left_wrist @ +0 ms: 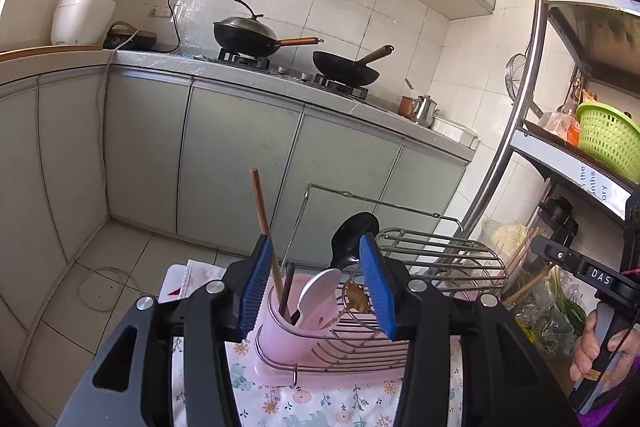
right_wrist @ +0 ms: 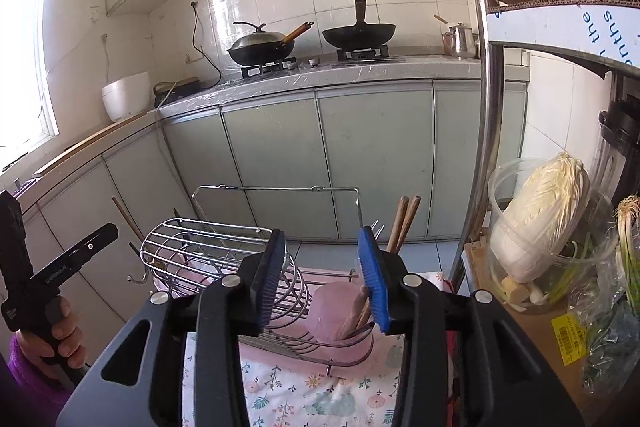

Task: Organize utensils

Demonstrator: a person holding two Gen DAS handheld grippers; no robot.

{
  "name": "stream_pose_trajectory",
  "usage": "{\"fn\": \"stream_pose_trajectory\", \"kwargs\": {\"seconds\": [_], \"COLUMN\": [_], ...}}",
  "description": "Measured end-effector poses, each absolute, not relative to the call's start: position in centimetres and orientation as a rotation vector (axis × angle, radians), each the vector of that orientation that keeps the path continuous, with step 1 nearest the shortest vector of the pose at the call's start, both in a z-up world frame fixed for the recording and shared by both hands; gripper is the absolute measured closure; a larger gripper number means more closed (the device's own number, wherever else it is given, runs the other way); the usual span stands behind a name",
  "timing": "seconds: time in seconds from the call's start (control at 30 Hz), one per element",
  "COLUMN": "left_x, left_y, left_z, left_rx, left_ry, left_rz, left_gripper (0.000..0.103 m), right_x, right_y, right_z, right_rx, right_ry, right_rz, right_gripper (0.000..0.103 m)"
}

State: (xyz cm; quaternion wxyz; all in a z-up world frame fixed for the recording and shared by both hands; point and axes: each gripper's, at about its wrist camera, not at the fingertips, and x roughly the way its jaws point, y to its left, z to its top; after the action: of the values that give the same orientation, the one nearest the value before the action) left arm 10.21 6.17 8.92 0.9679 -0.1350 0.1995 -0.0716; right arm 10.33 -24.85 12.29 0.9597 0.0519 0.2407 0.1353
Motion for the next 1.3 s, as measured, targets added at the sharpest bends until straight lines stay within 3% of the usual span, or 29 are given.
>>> {"fn": "stream_pose_trajectory", "kwargs": {"seconds": [0.27, 0.4, 0.67, 1.3], "left_x": [8.5, 7.6, 6.1, 2.6], "left_y": [4.9, 4.3, 3.7, 0.6], "left_z": [9.7, 9.6, 9.0, 6.3], "left_rx": [-0.219, -0.206, -0.225, -0.183], "left_ry": [0.447, 0.459, 0.483, 0.556], "left_rz": [-0.144, -0.133, -0.123, -0.135], "left_gripper": [0.046, 0.036, 0.034, 0.031], "right_x": [8.2, 6.9, 4.4, 0.4], "right_y": [-24.4, -24.0, -23.4, -20.8], "right_z": [12.8, 12.7, 10.9, 7.5], "right_rx": [0.104, 0.114, 0.158, 0.099], "right_ry": [0.461, 0.445, 0.460, 0.511], "right_rz": [0.289, 0.300, 0.309, 0.298], "right_gripper": [0.054, 0.047, 0.035, 0.033]}}
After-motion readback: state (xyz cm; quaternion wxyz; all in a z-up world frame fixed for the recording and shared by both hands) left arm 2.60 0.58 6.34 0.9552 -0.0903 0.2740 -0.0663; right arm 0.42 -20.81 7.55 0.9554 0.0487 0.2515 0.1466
